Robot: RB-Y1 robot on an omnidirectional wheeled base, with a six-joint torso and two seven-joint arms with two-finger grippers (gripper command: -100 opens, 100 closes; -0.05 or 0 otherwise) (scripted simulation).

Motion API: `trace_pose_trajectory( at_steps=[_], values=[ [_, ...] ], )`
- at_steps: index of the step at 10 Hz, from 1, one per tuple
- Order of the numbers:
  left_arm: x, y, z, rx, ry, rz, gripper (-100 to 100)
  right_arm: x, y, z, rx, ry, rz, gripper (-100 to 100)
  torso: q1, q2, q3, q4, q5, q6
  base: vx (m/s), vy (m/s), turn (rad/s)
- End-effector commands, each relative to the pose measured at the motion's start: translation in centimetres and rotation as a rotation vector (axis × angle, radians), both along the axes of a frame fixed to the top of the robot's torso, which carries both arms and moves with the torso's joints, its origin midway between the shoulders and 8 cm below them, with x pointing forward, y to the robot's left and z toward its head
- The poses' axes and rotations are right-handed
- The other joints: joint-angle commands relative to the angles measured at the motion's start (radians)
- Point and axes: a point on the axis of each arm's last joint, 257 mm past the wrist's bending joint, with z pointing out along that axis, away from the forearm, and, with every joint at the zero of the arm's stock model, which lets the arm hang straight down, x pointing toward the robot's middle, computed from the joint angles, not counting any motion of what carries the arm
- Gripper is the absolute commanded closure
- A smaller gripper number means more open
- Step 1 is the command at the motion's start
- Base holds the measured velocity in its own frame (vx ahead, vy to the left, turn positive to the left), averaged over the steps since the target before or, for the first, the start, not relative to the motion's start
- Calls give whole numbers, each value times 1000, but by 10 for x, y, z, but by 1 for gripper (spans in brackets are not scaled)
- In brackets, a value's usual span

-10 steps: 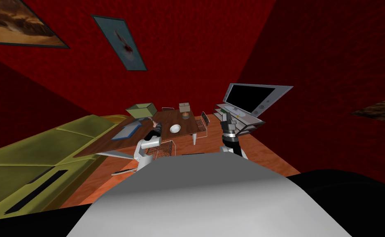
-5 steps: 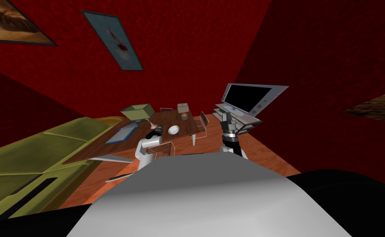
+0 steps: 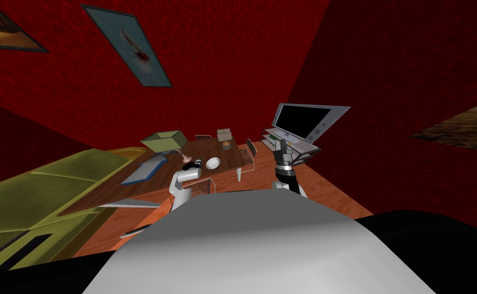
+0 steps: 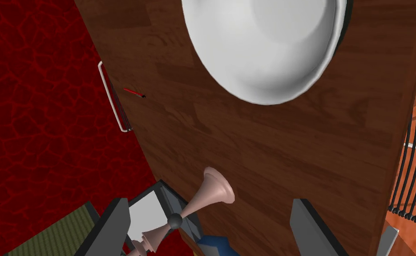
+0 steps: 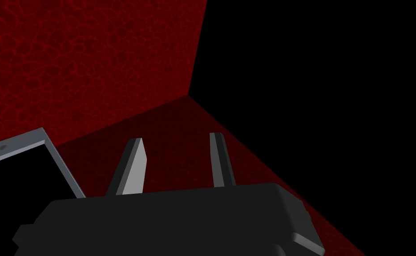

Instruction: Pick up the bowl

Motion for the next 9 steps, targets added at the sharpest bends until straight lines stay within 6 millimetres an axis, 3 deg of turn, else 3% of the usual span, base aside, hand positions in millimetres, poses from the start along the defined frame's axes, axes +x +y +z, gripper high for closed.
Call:
trace_pose_trajectory(
  at_steps=[1, 7, 9],
  values=[
    [-5, 1, -9, -16, 40, 10, -100, 0, 0, 0, 0, 0, 0, 0, 0, 0, 0, 0, 0, 0, 34, -1, -47],
    [-27, -2, -47, -87, 193, 46, -100, 0, 0, 0, 0, 0, 0, 0, 0, 0, 0, 0, 0, 0, 41, -2, -68],
    [-43, -6, -68, -129, 281, 66, -100, 0, 0, 0, 0, 0, 0, 0, 0, 0, 0, 0, 0, 0, 55, -2, -113]
  ],
)
